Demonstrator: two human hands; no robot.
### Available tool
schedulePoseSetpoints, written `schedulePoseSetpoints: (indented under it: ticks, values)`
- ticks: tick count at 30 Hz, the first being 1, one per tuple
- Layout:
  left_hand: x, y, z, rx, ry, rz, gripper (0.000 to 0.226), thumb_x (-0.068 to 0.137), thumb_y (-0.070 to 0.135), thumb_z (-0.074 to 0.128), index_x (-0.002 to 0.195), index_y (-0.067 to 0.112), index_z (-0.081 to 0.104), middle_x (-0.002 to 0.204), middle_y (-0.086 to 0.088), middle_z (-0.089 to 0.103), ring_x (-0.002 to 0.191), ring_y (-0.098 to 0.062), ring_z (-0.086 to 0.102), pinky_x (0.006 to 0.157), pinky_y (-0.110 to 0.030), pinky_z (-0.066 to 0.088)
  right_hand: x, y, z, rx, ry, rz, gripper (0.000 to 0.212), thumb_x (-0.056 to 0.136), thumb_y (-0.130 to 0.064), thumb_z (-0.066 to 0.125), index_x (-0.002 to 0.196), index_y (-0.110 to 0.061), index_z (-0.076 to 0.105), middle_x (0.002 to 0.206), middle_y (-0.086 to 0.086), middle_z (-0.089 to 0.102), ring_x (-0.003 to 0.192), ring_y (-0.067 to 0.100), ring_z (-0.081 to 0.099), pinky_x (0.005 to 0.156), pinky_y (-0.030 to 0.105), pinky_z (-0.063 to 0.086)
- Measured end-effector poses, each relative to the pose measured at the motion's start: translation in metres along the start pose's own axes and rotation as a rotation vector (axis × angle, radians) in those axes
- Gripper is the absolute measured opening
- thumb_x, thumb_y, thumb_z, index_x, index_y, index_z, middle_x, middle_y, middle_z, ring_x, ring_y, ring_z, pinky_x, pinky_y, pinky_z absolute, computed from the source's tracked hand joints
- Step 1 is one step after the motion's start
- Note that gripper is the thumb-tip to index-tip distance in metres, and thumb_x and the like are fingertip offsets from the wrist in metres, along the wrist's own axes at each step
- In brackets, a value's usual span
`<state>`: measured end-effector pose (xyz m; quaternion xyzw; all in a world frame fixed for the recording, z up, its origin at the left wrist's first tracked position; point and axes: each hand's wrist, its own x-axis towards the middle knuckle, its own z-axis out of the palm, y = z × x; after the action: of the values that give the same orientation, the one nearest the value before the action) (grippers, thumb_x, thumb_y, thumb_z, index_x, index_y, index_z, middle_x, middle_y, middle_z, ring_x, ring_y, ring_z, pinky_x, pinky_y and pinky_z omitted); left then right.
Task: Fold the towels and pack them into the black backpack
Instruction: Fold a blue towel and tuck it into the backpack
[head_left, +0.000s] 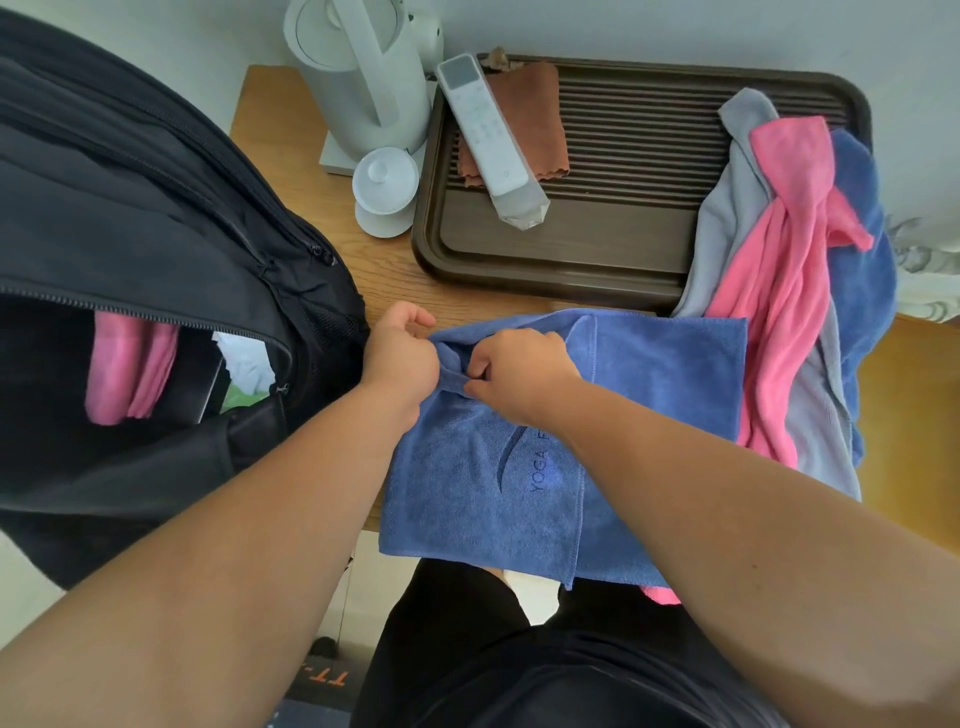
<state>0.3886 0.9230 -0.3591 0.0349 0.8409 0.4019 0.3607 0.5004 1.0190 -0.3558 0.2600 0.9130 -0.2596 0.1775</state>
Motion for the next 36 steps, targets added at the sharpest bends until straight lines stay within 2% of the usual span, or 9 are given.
schedulePoseSetpoints:
  ticks: [4,7,10,16,19,22,25,30,36]
  values:
    - [0.000,-0.003,-0.001,0.135,-0.023,0.084,0.043,0.077,-0.014,0.033,0.084,0.019,0.060,0.089,-0.004,0.056,0.078,-0.023,0.052,0.065,-0.033,0.045,-0.005,0.007,0.000,-0.117,-0.069,-0.033,0.014,0.089,-0.045,0.058,0.088,-0.032,0.060,0.089,-0.007,0.058,0.093,0.019,0.042,0.081,0.039,0.033]
    - [-0.005,-0.010,-0.009,0.623,-0.110,0.443,0.031,0.084,-0.001,0.046,0.092,0.022,0.065,0.100,-0.003,0.049,0.084,-0.023,0.048,0.070,-0.034,0.043,-0.007,0.011,0.004,-0.022,-0.075,-0.025,0.003,0.089,-0.034,0.059,0.090,-0.035,0.057,0.092,-0.009,0.063,0.098,0.018,0.045,0.086,0.040,0.031]
    - [-0.009,-0.009,-0.013,1.132,-0.351,0.720,0.012,0.096,0.023,0.050,0.100,0.027,0.060,0.097,-0.001,0.040,0.086,-0.028,0.047,0.070,-0.040,0.042,-0.010,0.015,0.007,0.023,-0.062,-0.039,0.015,0.089,-0.022,0.056,0.092,-0.035,0.062,0.093,-0.008,0.065,0.096,0.022,0.054,0.080,0.038,0.032]
    - [-0.005,0.011,-0.008,1.481,-0.500,0.749,0.020,0.102,0.026,0.044,0.114,0.027,0.061,0.091,0.000,0.036,0.084,-0.025,0.046,0.067,-0.040,0.038,-0.015,0.021,0.007,0.050,0.015,-0.058,0.024,0.090,-0.018,0.051,0.099,-0.031,0.068,0.095,-0.003,0.066,0.091,0.024,0.060,0.072,0.034,0.036]
    - [-0.006,0.019,-0.005,1.634,-0.573,0.729,0.020,0.102,0.028,0.046,0.118,0.028,0.059,0.095,-0.001,0.039,0.091,-0.027,0.050,0.071,-0.040,0.041,-0.018,0.025,0.000,-0.050,0.051,-0.049,0.021,0.093,-0.033,0.054,0.109,-0.028,0.068,0.109,-0.001,0.061,0.105,0.024,0.055,0.085,0.038,0.042]
    - [-0.004,0.024,-0.005,1.635,-0.533,0.717,0.015,0.100,0.023,0.050,0.112,0.025,0.057,0.095,-0.001,0.040,0.088,-0.027,0.050,0.070,-0.041,0.043,-0.023,0.036,0.000,-0.252,0.017,-0.037,0.038,0.089,-0.052,0.058,0.118,-0.028,0.063,0.119,-0.002,0.055,0.116,0.024,0.049,0.104,0.043,0.033]
    - [-0.004,0.032,-0.009,1.491,-0.391,0.675,0.012,0.096,0.015,0.055,0.092,0.024,0.047,0.091,-0.002,0.044,0.077,-0.025,0.049,0.063,-0.039,0.040,-0.026,0.044,0.005,-0.231,0.006,-0.020,0.036,0.090,-0.044,0.060,0.123,-0.029,0.060,0.122,-0.003,0.052,0.122,0.024,0.046,0.115,0.053,0.025]
    - [0.001,0.041,-0.017,1.287,-0.082,0.659,0.017,0.090,0.002,0.045,0.084,0.016,0.039,0.073,-0.006,0.050,0.058,-0.023,0.043,0.053,-0.037,0.032,-0.030,0.051,0.004,-0.062,0.125,0.054,0.040,0.092,-0.027,0.060,0.131,-0.025,0.051,0.132,0.000,0.045,0.126,0.027,0.038,0.100,0.044,0.040]
    - [0.012,0.047,-0.008,0.922,0.048,0.403,0.010,0.088,0.004,0.049,0.090,0.013,0.052,0.085,-0.007,0.056,0.075,-0.028,0.053,0.061,-0.040,0.043,-0.042,0.062,0.006,-0.073,0.238,0.147,0.062,0.090,-0.027,0.062,0.147,-0.023,0.038,0.151,0.006,0.027,0.132,0.030,0.032,0.098,0.046,0.045]
